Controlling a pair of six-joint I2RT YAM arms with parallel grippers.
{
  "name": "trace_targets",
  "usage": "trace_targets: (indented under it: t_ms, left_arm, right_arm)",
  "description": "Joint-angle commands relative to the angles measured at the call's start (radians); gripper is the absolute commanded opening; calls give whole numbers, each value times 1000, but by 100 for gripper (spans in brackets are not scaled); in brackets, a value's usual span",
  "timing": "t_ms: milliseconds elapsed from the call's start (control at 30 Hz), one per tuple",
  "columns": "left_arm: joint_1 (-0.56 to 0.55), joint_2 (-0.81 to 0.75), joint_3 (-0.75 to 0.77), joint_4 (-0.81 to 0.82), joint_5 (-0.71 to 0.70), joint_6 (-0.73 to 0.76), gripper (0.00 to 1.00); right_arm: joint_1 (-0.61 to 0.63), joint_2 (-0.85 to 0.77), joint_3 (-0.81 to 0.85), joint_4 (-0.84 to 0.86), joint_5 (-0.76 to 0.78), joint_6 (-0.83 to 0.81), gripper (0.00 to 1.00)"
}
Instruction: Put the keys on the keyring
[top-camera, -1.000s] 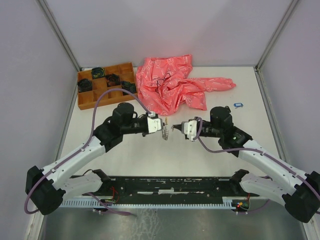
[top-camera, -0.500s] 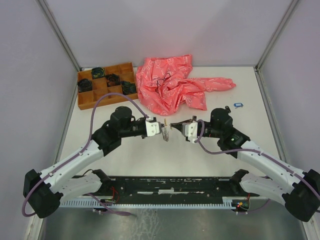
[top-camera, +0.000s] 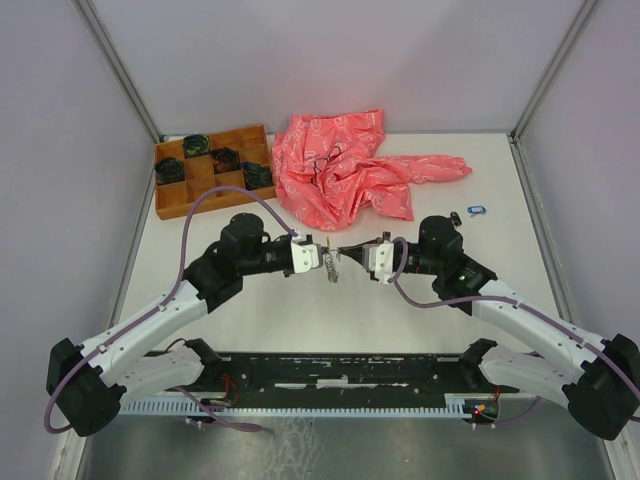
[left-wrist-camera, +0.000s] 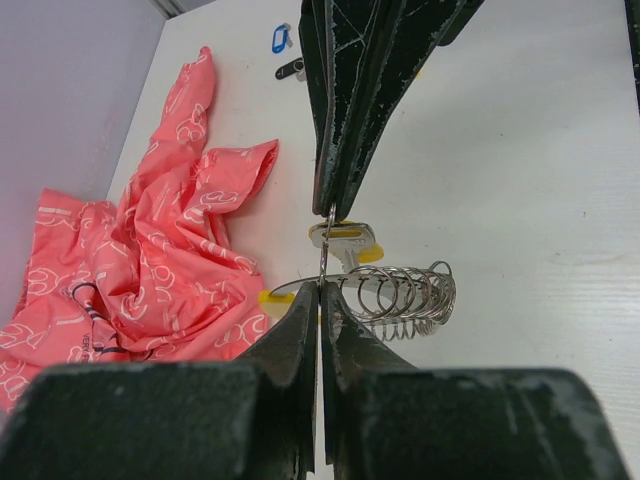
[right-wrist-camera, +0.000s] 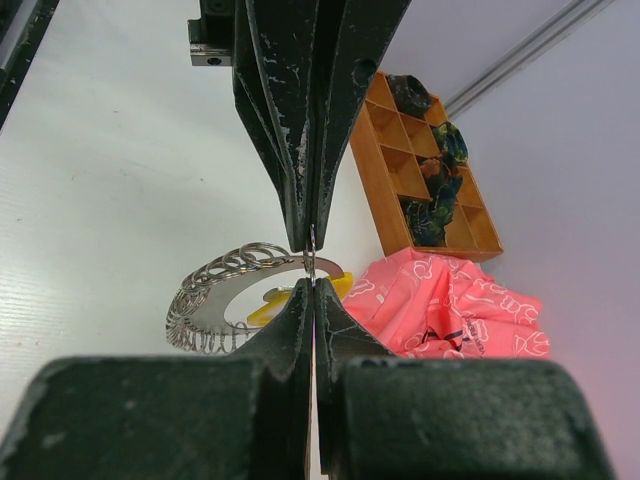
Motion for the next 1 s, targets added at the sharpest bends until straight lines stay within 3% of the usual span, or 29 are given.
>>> trace_targets:
  t_ms: [0,967]
  left_arm:
    - [-4,-22,7,67,15,-17,3]
    - [-4,-29,13,80,74,-44,3]
  right_arm:
    - [6,7,2,62,-14,28,1]
    - [25,40,13,96,-2,108,1]
